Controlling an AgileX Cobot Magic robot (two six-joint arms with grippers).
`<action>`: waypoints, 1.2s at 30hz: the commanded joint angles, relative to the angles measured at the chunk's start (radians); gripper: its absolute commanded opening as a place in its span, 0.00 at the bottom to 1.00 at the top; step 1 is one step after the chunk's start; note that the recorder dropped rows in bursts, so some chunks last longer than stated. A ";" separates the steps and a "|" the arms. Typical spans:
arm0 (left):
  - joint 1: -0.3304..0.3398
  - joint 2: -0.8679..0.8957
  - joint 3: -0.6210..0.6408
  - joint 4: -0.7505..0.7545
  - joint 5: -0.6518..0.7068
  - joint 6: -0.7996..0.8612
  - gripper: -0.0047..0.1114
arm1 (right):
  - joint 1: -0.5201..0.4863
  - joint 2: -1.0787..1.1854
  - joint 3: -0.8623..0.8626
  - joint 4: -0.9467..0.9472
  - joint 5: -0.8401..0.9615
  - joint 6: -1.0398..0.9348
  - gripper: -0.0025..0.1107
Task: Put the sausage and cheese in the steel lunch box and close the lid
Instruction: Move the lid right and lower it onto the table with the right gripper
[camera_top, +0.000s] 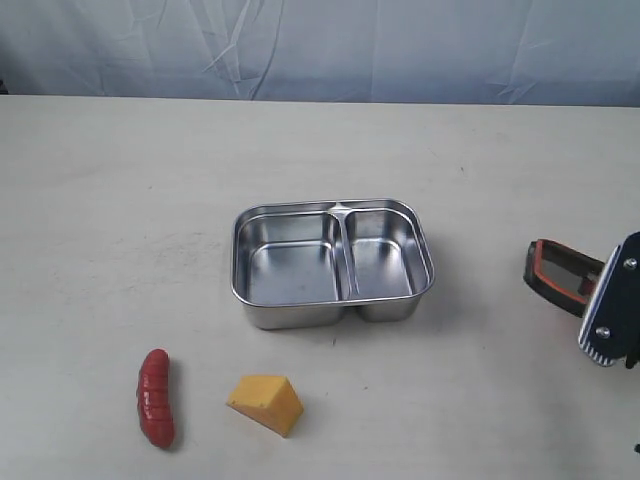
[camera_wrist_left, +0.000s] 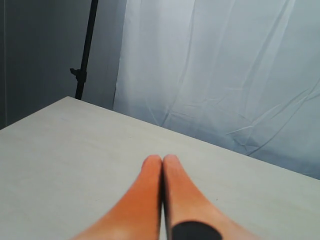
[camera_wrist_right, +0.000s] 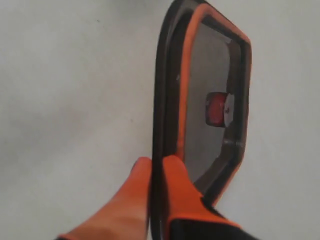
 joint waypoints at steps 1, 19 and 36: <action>-0.008 -0.005 0.005 0.009 -0.004 -0.001 0.04 | 0.008 -0.004 0.006 0.154 -0.087 -0.012 0.01; -0.008 -0.005 0.005 0.009 -0.004 -0.001 0.04 | 0.008 0.062 0.008 0.300 -0.100 -0.063 0.31; -0.008 -0.005 0.005 0.016 -0.004 -0.001 0.04 | 0.042 0.058 -0.189 0.781 0.087 -0.164 0.42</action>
